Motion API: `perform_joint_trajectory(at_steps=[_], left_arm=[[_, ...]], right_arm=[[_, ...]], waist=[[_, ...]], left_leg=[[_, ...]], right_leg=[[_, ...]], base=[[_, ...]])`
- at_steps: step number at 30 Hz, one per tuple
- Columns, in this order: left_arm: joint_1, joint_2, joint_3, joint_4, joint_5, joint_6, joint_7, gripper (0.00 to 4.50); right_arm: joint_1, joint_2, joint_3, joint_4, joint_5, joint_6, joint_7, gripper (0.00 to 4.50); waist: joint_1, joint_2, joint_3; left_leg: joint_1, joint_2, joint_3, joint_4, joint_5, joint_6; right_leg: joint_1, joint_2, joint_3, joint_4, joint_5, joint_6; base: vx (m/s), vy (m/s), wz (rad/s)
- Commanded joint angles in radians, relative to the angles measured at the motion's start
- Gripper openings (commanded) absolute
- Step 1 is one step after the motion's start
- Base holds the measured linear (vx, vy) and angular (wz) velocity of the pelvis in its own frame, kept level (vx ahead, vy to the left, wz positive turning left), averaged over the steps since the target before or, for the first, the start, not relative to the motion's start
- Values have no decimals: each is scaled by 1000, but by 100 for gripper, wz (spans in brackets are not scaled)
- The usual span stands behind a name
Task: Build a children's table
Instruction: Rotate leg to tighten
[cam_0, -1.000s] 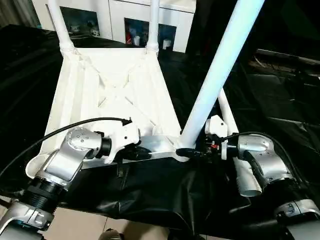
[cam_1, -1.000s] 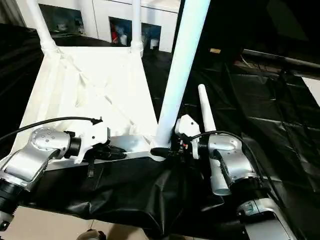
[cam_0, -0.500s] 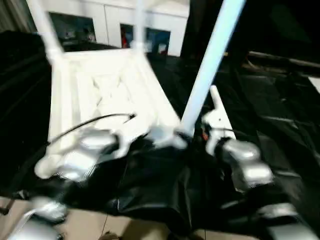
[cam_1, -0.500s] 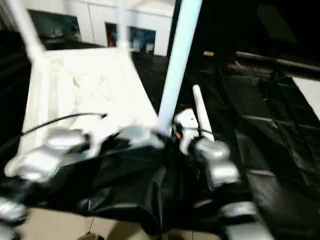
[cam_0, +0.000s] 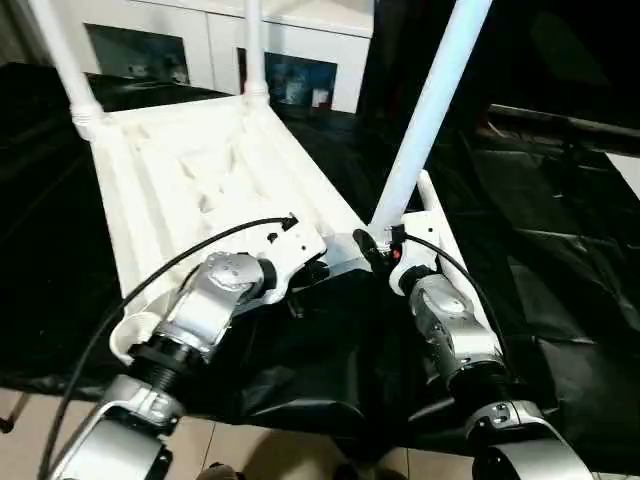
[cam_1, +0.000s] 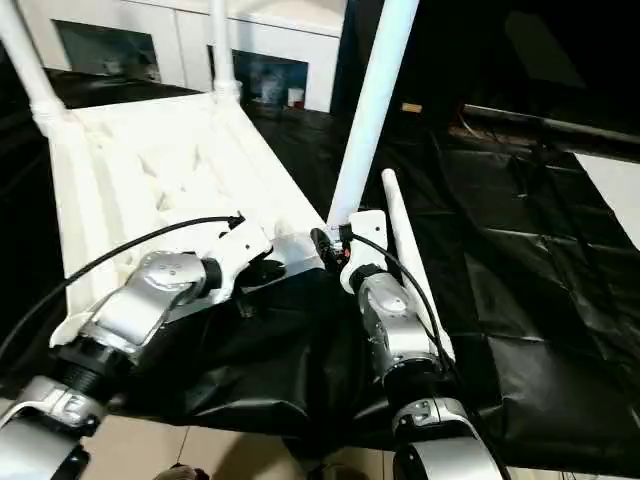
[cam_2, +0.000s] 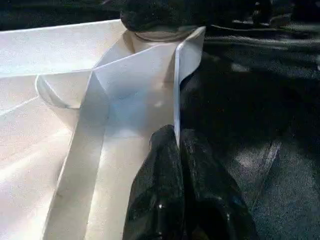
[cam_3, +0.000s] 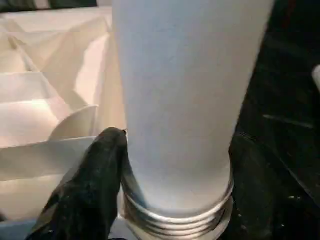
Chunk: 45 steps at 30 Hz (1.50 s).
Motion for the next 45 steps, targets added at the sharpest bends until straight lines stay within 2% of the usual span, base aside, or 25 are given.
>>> perform_joint_trajectory(at_steps=[1, 2, 3, 4, 5, 6, 8, 10, 11, 12, 13, 15, 17, 21, 23, 24, 25, 28, 31, 34, 35, 45], left_arm=[[19, 12, -15, 10, 14, 9, -8, 0], [20, 14, -15, 8, 14, 10, -10, 0], [23, 25, -16, 2, 13, 7, -22, 0], [37, 65, -15, -27, -4, -3, -82, 0], [42, 80, -16, -36, -9, -13, -106, 0], [48, 97, -15, -50, -21, -15, -139, 0], [62, 138, -19, -81, -53, -59, -223, 0], [73, 161, -19, -106, -77, -58, -273, 0], [79, 178, -22, -120, -87, -69, -305, 0], [83, 191, -24, -130, -92, -78, -326, 0], [87, 205, -26, -140, -97, -85, -346, 0], [95, 223, -24, -155, -111, -91, -378, 0], [103, 237, -11, -175, -131, -88, -401, 0], [110, 259, -2, -183, -142, -90, -408, 0], [110, 262, -1, -180, -142, -93, -409, 0], [111, 265, -1, -179, -142, -96, -410, 0], [112, 266, 0, -181, -143, -97, -411, 0], [114, 266, 2, -181, -142, -95, -409, 0], [115, 266, 4, -184, -142, -94, -409, 0], [117, 268, 2, -186, -144, -93, -409, 0], [118, 269, 1, -186, -145, -93, -409, 0], [117, 265, 0, -181, -146, -96, -410, 0]], right_arm=[[11, 9, 74, -36, 6, -3, 126, 345], [11, 6, 74, -38, 5, -4, 128, 358], [10, -7, 76, -43, 5, -8, 140, 358], [6, -71, 93, -63, -3, -3, 216, 379], [5, -96, 102, -68, -11, -2, 244, 379], [6, -125, 109, -74, -9, 4, 292, 382], [12, -194, 124, -93, 6, 22, 426, 382], [17, -230, 130, -104, 9, 21, 499, 382], [21, -257, 136, -113, 15, 17, 556, 382], [24, -276, 141, -120, 19, 14, 595, 382], [26, -293, 142, -126, 24, 18, 629, 382], [27, -311, 145, -127, 27, 15, 668, 382], [21, -326, 154, -116, 32, -4, 700, 382], [16, -343, 176, -109, 35, -12, 774, 382], [15, -344, 178, -104, 32, -16, 784, 382], [14, -343, 177, -99, 31, -18, 791, 382], [15, -342, 177, -98, 32, -18, 797, 347], [16, -338, 185, -84, 26, -25, 813, 344], [17, -336, 187, -80, 25, -33, 813, 303], [19, -335, 183, -78, 32, -39, 820, 290], [19, -334, 180, -77, 31, -45, 820, 273], [14, -322, 181, -59, 12, -96, 790, 267]], waist=[[0, 13, -58], [1, 12, -57], [1, 12, -58], [1, 11, -61], [2, 11, -62], [0, 11, -63], [3, 12, -67], [9, 13, -75], [9, 14, -76], [11, 14, -78], [11, 15, -77], [13, 18, -77], [14, 19, -75], [14, 15, -70], [15, 15, -71], [15, 12, -71], [15, 12, -71], [15, 10, -72], [16, 12, -73], [17, 12, -74], [17, 12, -74], [16, 10, -74]], left_leg=[[1, 21, -10, -78, -345, 6], [-1, 21, -9, -78, -326, 10], [3, 22, -6, -75, -316, 12], [-1, 21, -7, -74, -301, 15], [-5, 21, -8, -74, -284, 17], [-12, 21, -6, -74, -255, 24], [-9, 21, -3, -67, -222, 32], [-5, 21, 5, -58, -144, 65], [-5, 20, 7, -56, -123, 74], [-6, 20, 8, -55, -84, 93], [-2, 20, 10, -53, -77, 112], [0, 24, 10, -54, -79, 119], [1, 25, 9, -56, -102, 106], [4, 27, 8, -59, -166, 69], [3, 27, 7, -60, -166, 62], [1, 26, 6, -59, -160, 60], [0, 26, 5, -59, -158, 58], [-2, 24, 5, -57, -149, 56], [0, 25, 5, -57, -142, 57], [-1, 24, 5, -56, -139, 59], [0, 24, 5, -56, -139, 59], [-1, 23, 6, -53, -136, 65]], right_leg=[[32, -71, 42, -81, -386, -134], [33, -71, 43, -78, -387, -134], [30, -72, 45, -79, -391, -139], [36, -71, 44, -76, -386, -144], [40, -72, 43, -74, -372, -145], [42, -69, 43, -69, -337, -149], [42, -67, 45, -63, -275, -168], [46, -64, 48, -46, -117, -219], [46, -61, 48, -40, -68, -235], [50, -58, 46, -31, 14, -260], [48, -57, 45, -28, 58, -278], [49, -61, 44, -27, 60, -295], [50, -62, 43, -31, 12, -294], [47, -64, 43, -41, -97, -273], [48, -65, 44, -42, -118, -263], [49, -65, 44, -41, -124, -257], [49, -66, 44, -42, -134, -252], [49, -66, 44, -41, -140, -246], [48, -65, 44, -39, -129, -249], [49, -64, 43, -38, -119, -251], [49, -65, 43, -38, -119, -252], [49, -64, 44, -36, -111, -257]], base=[[0, 0, 0], [0, 0, 0], [0, 0, 0], [0, 0, 0], [0, 0, 0], [0, 0, 0], [26, -10, -1], [36, -8, 2], [66, -10, 4], [66, -10, 4], [0, 0, 0], [0, 0, 0], [0, 0, 0], [0, 0, 0], [0, 0, 0], [0, 0, 0], [0, 0, 0], [0, 0, 0], [0, 0, 0], [0, 0, 0], [0, 0, 0], [0, 0, 0]])
